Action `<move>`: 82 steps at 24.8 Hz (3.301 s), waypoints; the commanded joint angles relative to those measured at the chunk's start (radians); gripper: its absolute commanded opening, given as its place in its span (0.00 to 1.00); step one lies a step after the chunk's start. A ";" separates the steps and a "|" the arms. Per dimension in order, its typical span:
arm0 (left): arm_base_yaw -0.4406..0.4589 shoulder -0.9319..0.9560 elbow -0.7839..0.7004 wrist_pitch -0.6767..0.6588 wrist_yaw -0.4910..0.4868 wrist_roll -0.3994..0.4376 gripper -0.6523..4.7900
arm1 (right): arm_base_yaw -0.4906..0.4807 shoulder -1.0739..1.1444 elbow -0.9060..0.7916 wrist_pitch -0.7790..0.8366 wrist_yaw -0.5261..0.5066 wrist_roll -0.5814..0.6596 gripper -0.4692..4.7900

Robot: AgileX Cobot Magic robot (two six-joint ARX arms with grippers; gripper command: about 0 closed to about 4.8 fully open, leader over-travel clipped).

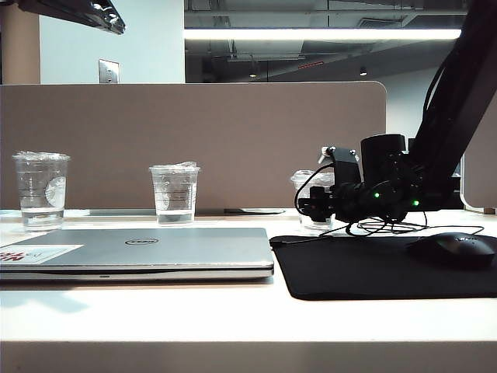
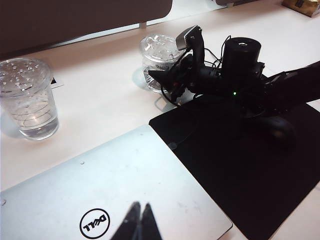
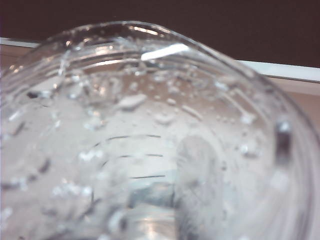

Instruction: Pick up the coffee cup on the right and place it on the right side of the laptop.

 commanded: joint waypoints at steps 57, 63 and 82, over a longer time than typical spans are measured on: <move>0.002 -0.002 0.005 0.006 0.005 0.001 0.11 | 0.116 -0.529 -0.967 0.357 -0.073 0.031 0.50; 0.002 -0.002 0.005 0.006 0.005 0.001 0.11 | 0.116 -0.525 -0.969 0.323 -0.074 0.031 0.50; 0.002 -0.002 0.005 0.006 0.005 0.001 0.11 | 0.111 -0.692 -1.122 0.251 -0.076 0.030 0.93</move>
